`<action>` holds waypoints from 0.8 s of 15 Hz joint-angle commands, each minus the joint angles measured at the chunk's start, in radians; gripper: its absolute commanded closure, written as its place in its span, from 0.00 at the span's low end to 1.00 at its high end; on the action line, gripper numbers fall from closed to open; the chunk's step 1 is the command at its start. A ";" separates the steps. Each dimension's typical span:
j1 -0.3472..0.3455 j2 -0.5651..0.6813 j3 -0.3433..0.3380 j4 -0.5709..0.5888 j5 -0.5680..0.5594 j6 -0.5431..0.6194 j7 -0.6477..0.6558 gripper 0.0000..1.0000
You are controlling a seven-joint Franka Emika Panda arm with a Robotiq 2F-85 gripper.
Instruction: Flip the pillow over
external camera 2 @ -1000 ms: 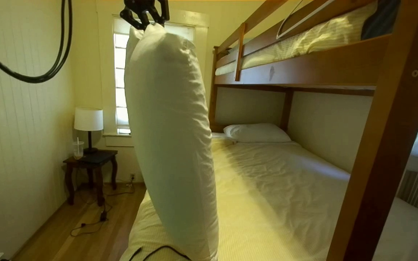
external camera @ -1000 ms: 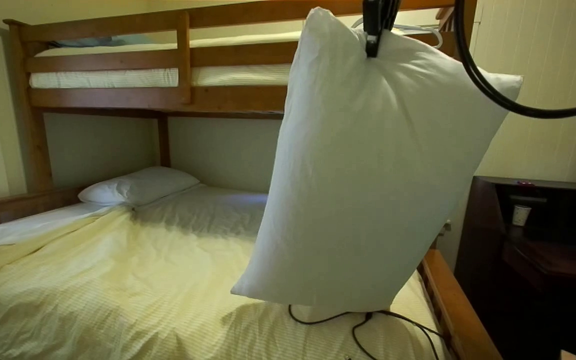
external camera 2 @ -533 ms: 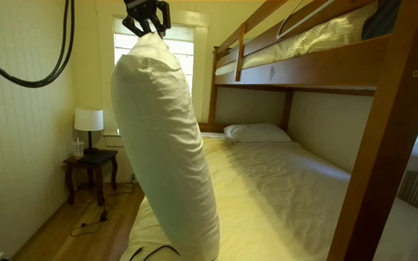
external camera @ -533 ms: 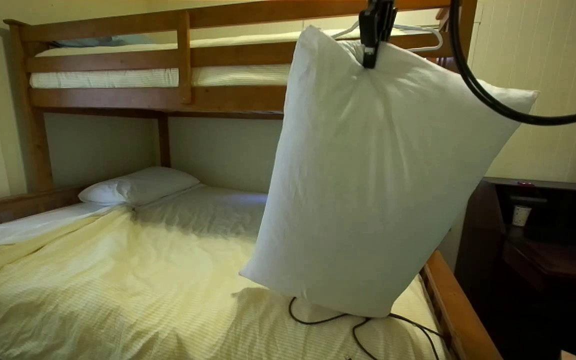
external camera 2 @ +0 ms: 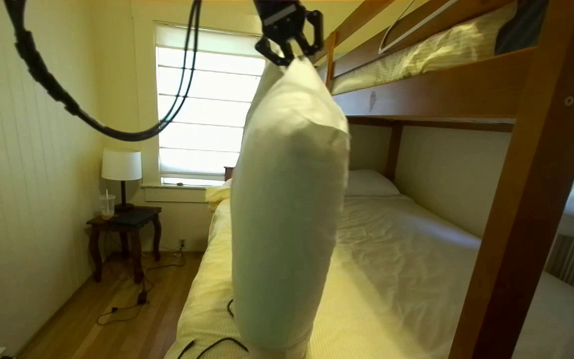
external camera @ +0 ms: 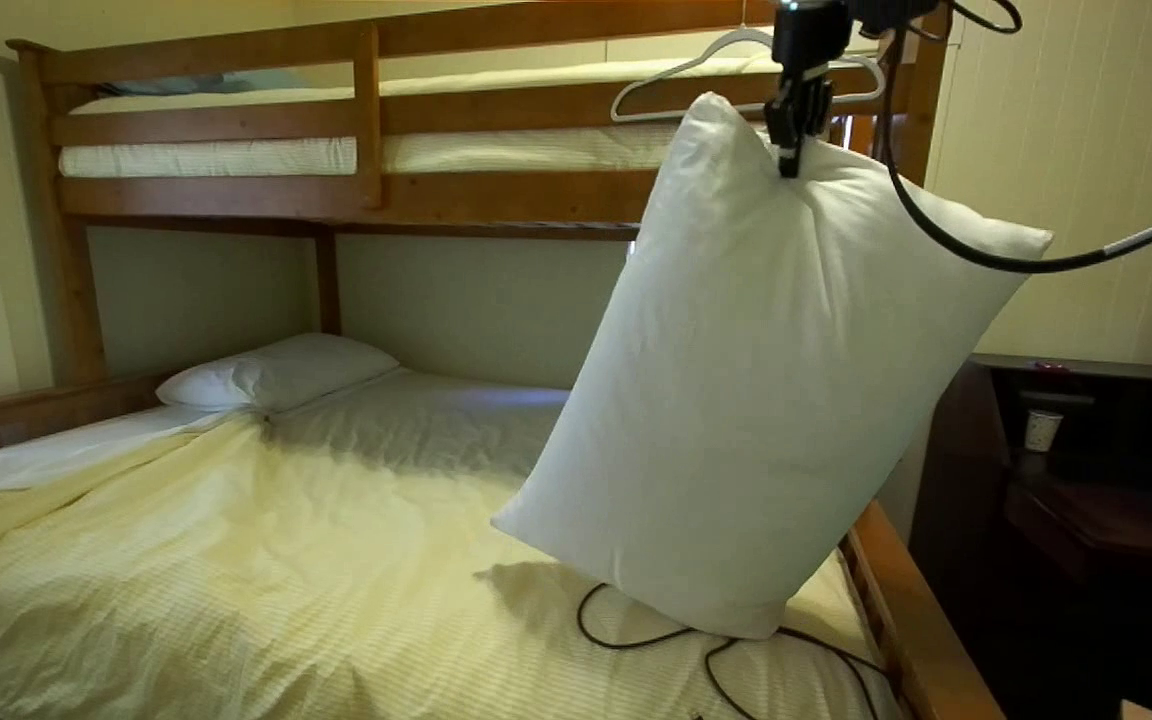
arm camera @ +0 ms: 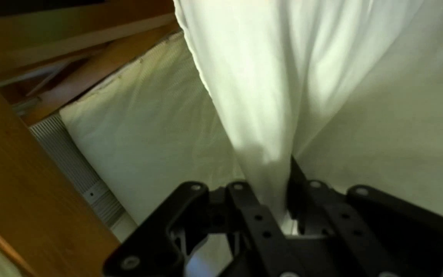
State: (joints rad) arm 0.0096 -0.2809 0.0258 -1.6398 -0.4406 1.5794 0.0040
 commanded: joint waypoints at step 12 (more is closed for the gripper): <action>-0.056 0.169 -0.062 0.021 -0.036 0.443 -0.007 0.97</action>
State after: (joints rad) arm -0.0326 -0.2112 -0.0254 -1.7038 -0.4710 1.8554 -0.0168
